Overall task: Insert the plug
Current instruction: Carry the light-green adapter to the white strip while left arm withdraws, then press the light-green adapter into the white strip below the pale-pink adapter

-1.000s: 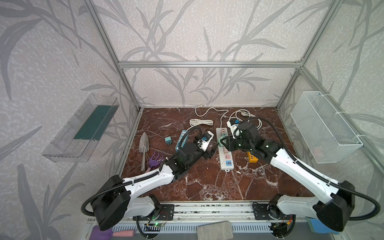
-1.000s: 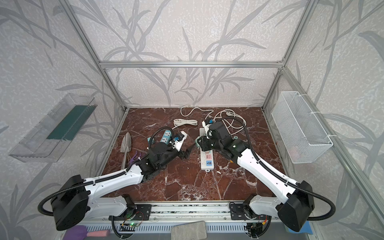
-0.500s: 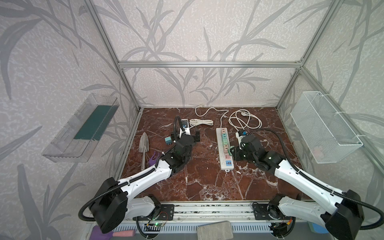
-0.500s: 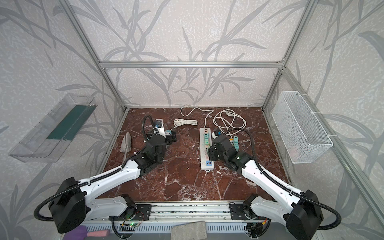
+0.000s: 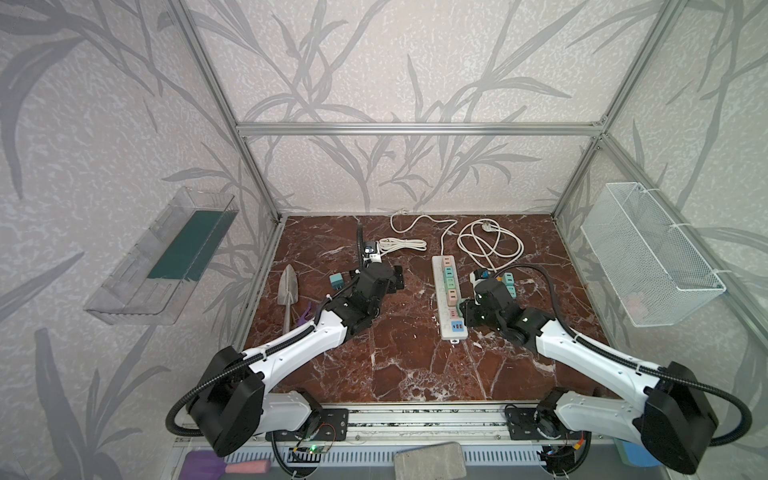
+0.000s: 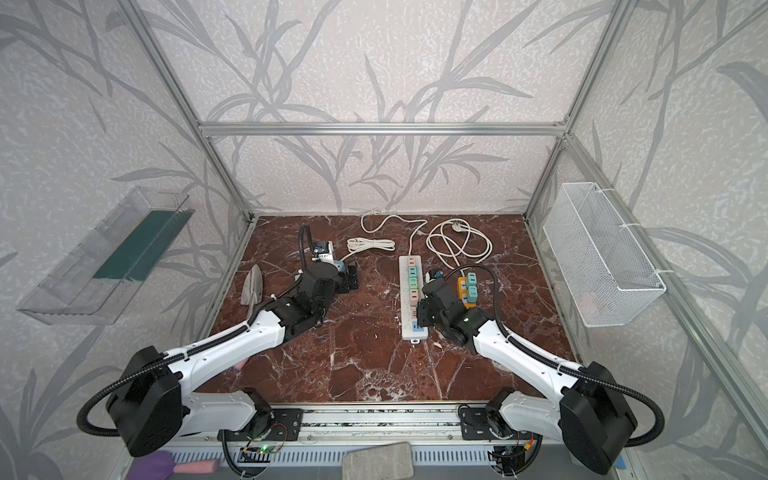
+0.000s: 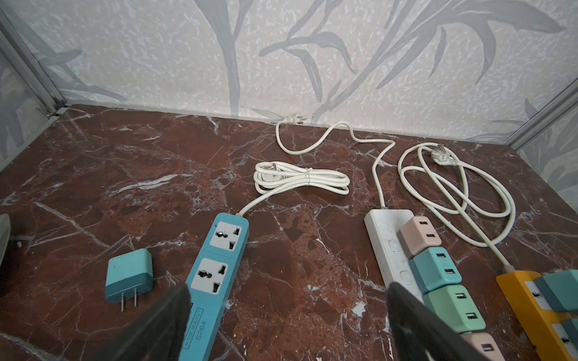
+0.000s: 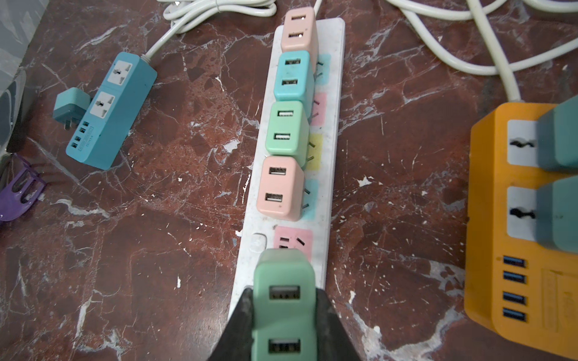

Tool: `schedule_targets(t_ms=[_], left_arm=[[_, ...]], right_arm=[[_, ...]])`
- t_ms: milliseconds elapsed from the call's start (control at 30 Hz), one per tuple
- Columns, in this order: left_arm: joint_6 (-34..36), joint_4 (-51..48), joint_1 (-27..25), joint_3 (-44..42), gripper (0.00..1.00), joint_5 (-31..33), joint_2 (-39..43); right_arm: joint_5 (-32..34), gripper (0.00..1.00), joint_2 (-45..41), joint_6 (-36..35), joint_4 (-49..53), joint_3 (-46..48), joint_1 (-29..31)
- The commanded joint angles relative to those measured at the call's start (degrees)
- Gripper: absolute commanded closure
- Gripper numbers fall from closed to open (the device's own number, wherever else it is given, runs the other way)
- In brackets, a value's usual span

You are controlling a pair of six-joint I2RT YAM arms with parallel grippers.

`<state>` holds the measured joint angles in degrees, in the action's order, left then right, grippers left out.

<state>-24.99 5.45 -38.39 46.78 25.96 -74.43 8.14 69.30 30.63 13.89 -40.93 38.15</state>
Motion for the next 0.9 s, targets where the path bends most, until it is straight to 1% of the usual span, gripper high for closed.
schedule_targets(t_ms=[0,333,500,867], left_arm=[[-2.2,-1.2,0.2,1.7,0.04,-1.3,-0.3],[-2.1,-1.3,0.4,1.8,0.04,-1.7,-0.4],[-2.1,-1.3,0.5,1.7,0.04,-1.7,-0.4],[-2.2,-1.5,0.6,1.8,0.04,-1.7,0.0]], right_arm=[[1.9,1.0,1.5,0.4,-3.5,-0.7,0.3],[3.9,1.0,6.0,1.1,-4.2,-1.6,0.3],[3.3,1.0,7.9,1.2,-4.4,-2.4,0.4],[3.9,1.0,9.8,2.1,-2.4,-3.6,1.3]])
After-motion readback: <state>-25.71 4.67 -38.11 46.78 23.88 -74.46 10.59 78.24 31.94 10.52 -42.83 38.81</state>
